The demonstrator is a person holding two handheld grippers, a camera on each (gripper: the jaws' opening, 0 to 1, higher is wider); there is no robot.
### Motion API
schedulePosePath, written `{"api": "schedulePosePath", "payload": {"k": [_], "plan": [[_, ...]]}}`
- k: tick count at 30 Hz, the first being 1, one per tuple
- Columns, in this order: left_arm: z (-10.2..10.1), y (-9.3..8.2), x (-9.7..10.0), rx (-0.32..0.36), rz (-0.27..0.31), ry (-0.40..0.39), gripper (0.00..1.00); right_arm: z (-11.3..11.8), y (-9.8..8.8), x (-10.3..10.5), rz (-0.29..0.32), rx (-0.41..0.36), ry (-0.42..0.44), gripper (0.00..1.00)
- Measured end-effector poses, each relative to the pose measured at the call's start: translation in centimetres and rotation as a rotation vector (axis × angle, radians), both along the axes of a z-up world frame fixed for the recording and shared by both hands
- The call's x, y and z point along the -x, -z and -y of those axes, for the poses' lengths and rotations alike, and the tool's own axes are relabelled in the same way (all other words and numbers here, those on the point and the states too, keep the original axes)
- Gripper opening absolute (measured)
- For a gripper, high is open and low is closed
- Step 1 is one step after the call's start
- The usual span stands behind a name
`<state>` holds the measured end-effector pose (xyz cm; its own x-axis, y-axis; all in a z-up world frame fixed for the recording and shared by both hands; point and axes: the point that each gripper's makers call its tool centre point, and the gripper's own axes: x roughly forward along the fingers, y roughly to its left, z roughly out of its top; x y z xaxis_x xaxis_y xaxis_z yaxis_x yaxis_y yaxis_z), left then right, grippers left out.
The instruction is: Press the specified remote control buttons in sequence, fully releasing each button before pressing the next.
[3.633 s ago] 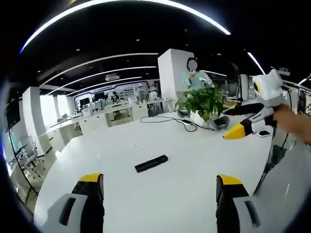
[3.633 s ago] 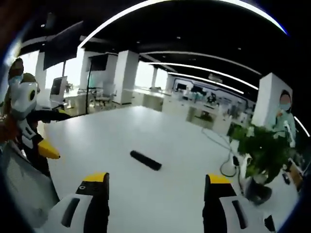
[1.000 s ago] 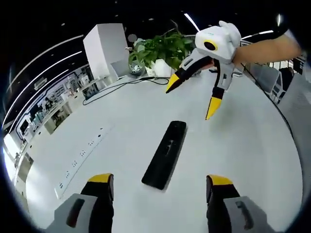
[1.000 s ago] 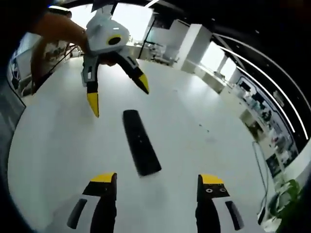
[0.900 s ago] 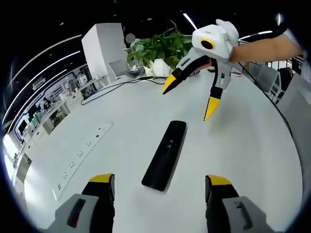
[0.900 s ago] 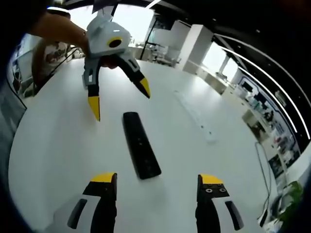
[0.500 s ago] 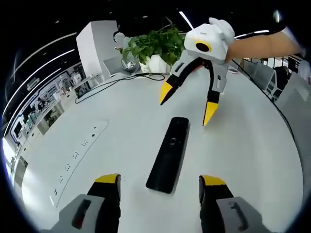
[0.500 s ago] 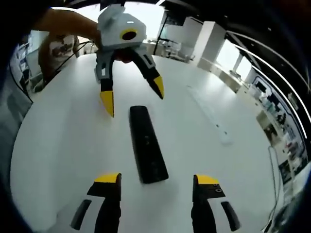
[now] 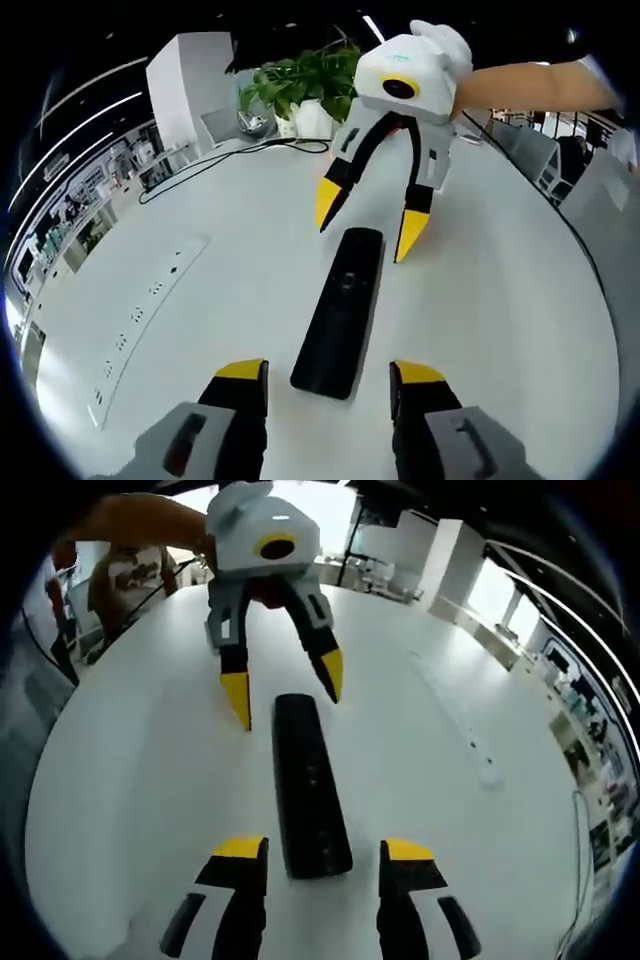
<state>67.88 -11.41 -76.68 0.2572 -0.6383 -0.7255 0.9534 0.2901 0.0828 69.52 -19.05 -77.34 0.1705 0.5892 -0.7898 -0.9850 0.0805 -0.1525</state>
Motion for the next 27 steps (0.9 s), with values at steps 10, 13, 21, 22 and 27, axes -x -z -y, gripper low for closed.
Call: {"api": "schedulePosePath", "payload": {"k": [10, 13, 21, 22, 27], "plan": [[0.1, 0.2, 0.2, -0.002, -0.053, 0.009, 0.35, 0.0, 0.2, 0.3, -0.087, 0.009, -0.001, 0.26], [0.1, 0.3, 0.2, -0.008, -0.057, 0.014, 0.35, 0.0, 0.2, 0.4, -0.089, 0.022, -0.009, 0.23], [-1.1, 0.4, -0.7, -0.028, -0.032, 0.024, 0.26, 0.2, 0.3, 0.8, -0.091, 0.050, -0.031, 0.22], [-1.2, 0.4, -0.8, -0.030, -0.029, 0.026, 0.26, 0.2, 0.3, 0.8, -0.088, 0.051, -0.034, 0.22], [-1.2, 0.6, -1.0, -0.040, -0.018, 0.038, 0.25, 0.2, 0.3, 1.0, -0.076, 0.058, -0.051, 0.21]]}}
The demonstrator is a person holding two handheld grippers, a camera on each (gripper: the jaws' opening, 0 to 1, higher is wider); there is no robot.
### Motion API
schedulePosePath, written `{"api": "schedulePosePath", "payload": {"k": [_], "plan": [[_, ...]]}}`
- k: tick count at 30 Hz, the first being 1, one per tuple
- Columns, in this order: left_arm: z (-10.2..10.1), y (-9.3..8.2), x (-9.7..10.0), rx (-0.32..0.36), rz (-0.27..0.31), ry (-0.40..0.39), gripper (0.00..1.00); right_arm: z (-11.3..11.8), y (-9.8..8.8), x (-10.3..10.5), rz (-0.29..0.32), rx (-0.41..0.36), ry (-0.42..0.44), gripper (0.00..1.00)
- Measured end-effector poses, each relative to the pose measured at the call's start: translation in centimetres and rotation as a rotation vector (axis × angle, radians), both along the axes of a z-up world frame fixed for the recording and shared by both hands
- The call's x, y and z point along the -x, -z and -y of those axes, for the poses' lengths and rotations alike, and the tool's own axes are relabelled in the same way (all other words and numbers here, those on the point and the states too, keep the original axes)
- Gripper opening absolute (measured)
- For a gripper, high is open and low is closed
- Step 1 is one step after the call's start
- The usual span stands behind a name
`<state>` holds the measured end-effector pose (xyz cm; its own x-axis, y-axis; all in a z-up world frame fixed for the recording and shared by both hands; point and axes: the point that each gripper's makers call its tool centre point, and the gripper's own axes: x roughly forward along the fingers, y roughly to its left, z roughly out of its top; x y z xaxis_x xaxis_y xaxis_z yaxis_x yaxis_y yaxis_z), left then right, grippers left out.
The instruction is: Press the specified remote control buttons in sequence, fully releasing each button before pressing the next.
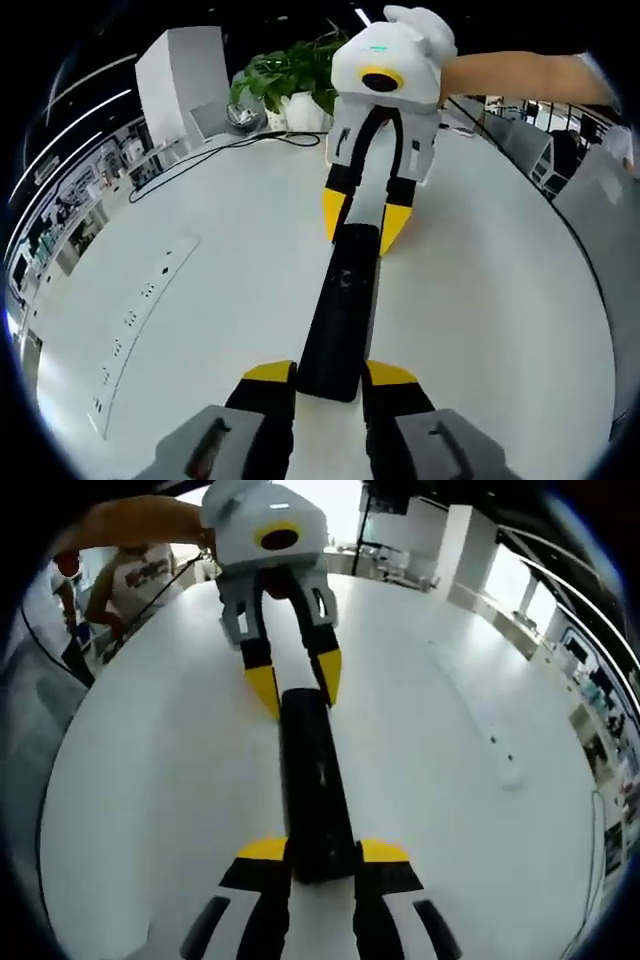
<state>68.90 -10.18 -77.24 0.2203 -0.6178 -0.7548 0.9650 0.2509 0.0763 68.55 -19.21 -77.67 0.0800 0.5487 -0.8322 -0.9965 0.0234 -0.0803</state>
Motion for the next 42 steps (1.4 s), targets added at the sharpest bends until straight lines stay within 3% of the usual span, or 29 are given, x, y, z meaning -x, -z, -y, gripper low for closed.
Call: {"api": "schedulePosePath", "payload": {"k": [7, 17, 31, 42], "plan": [[0.5, -0.3, 0.7, -0.025, 0.019, 0.026, 0.25, 0.2, -0.1, 0.8, 0.017, 0.016, -0.010, 0.20], [1.4, -2.5, 4.7, -0.022, 0.023, 0.012, 0.25, 0.7, -1.9, 3.4, 0.023, 0.006, -0.011, 0.20], [2.5, -4.0, 11.6, -0.013, 0.025, 0.013, 0.25, 1.8, -3.4, 10.8, 0.016, 0.005, 0.008, 0.20], [2.5, -2.5, 16.3, -0.040, -0.026, 0.016, 0.25, 1.7, -2.3, 15.9, -0.003, 0.012, 0.003, 0.20]]}}
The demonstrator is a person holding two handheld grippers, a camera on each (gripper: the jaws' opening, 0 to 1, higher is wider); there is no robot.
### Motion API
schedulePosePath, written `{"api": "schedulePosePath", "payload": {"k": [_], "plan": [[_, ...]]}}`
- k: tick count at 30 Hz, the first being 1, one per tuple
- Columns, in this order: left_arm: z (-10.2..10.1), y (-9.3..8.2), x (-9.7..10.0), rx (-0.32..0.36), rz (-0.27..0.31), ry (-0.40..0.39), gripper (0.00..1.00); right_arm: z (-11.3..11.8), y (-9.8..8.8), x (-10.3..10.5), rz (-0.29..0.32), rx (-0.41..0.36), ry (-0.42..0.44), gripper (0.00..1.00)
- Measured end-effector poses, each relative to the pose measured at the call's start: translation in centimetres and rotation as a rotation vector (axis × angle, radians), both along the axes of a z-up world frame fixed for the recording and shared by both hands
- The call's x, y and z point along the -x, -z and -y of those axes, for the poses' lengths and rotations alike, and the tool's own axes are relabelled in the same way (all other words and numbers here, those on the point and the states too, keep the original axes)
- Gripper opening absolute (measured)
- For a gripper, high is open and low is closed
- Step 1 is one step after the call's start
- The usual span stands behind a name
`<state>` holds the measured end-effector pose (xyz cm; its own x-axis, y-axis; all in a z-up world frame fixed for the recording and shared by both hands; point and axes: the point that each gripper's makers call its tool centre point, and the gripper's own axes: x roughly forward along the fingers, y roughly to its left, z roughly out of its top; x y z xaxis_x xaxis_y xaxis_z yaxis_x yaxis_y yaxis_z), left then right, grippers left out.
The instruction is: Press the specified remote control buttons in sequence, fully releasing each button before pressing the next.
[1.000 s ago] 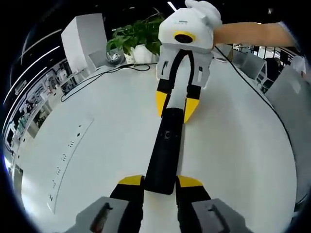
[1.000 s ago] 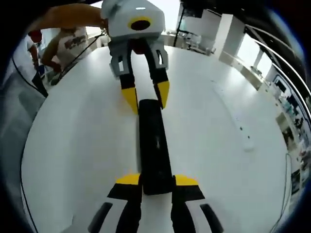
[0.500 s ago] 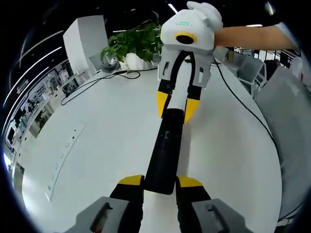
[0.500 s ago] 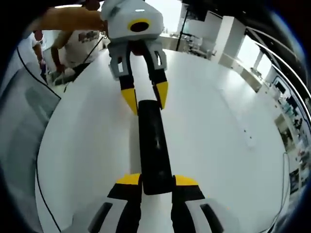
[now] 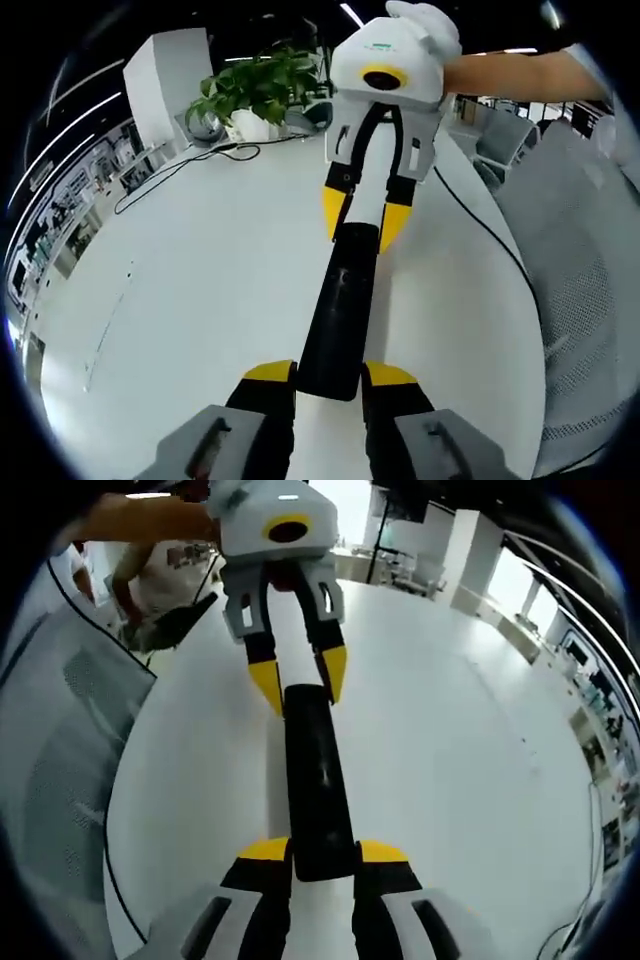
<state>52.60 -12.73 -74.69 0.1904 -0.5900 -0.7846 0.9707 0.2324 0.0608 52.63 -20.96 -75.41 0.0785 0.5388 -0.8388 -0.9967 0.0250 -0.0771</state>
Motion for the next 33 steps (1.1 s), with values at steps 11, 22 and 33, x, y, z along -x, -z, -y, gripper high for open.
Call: {"api": "schedulePosePath", "payload": {"k": [11, 22, 33], "plan": [[-0.6, 2.1, 1.6, -0.038, -0.047, -0.009, 0.25, -0.6, 2.1, 1.7, -0.028, 0.023, -0.031, 0.20], [-0.6, 2.8, 1.8, -0.073, -0.040, 0.035, 0.24, -0.3, 2.3, 1.6, -0.036, 0.030, -0.047, 0.20], [-0.7, 2.7, 1.6, -0.118, -0.038, 0.044, 0.24, -0.3, 2.4, 1.5, -0.037, 0.030, -0.055, 0.20]]}}
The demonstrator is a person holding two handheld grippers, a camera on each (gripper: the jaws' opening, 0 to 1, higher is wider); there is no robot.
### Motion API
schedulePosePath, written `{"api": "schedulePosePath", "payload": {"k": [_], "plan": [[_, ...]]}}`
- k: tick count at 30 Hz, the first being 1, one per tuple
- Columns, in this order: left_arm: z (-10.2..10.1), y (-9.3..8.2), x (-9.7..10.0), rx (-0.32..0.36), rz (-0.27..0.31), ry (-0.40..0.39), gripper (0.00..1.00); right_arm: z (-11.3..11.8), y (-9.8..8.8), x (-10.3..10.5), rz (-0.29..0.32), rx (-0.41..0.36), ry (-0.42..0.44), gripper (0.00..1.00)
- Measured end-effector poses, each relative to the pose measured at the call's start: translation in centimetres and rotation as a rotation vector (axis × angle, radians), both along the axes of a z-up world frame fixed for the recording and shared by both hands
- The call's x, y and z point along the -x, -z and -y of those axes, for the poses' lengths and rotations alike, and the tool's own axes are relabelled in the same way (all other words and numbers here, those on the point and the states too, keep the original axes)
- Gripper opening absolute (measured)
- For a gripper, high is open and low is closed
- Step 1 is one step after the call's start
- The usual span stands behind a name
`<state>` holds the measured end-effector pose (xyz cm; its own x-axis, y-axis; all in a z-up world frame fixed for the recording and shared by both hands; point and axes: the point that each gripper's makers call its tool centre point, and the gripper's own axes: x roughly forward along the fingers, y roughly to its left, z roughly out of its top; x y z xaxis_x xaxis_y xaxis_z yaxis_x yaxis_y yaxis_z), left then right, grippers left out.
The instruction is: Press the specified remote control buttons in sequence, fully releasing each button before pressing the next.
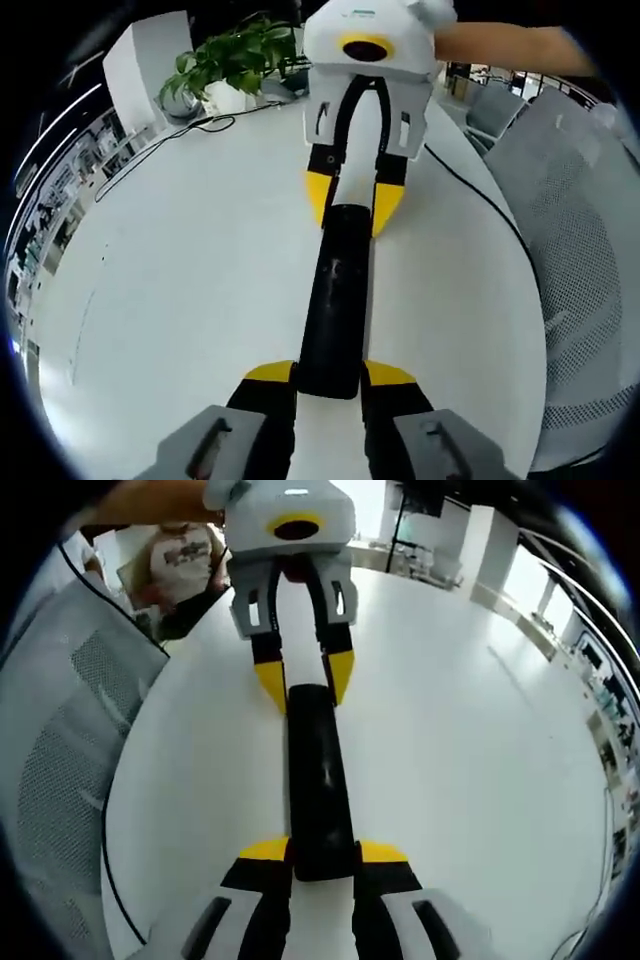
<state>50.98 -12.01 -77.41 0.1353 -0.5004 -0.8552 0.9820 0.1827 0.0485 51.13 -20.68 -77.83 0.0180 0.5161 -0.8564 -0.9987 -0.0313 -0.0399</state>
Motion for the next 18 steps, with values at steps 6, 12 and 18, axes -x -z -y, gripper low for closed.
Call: {"api": "schedulePosePath", "payload": {"k": [6, 12, 18], "plan": [[-0.07, 0.06, -0.02, -0.009, -0.014, 0.006, 0.23, 0.08, 0.01, -0.05, -0.002, 0.004, -0.007, 0.20], [-0.05, 0.14, 0.00, -0.025, -0.028, 0.019, 0.22, 0.12, -0.02, -0.01, -0.009, 0.009, -0.007, 0.21], [-0.04, 0.18, 0.02, -0.023, -0.024, 0.021, 0.22, 0.14, -0.07, -0.11, -0.002, 0.005, -0.005, 0.22]]}}
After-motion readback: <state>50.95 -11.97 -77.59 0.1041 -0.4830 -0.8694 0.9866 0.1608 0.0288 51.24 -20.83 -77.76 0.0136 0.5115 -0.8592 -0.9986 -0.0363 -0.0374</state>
